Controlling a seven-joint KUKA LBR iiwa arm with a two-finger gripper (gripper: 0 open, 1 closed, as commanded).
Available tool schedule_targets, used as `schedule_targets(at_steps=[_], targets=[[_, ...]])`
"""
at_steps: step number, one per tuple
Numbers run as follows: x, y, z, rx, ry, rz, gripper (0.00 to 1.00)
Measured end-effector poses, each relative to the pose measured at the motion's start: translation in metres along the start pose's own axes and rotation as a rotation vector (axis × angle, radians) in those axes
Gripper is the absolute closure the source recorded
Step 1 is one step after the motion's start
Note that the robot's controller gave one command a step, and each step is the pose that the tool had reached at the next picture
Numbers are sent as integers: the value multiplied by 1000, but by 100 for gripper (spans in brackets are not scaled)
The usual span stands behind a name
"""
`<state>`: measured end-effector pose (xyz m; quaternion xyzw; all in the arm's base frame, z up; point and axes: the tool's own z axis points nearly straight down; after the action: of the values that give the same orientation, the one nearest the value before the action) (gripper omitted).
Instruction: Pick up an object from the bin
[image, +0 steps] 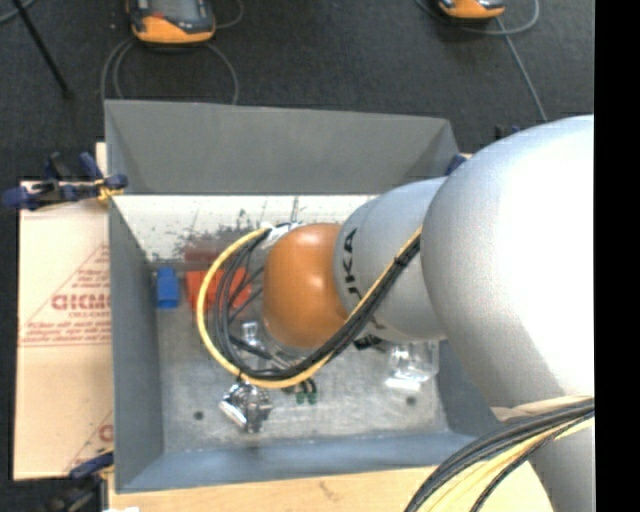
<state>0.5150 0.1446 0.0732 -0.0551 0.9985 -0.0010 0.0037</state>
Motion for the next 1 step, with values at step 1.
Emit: schedule_targets(at_steps=[1], targets=[[-3, 1, -2, -4, -9, 2, 100]])
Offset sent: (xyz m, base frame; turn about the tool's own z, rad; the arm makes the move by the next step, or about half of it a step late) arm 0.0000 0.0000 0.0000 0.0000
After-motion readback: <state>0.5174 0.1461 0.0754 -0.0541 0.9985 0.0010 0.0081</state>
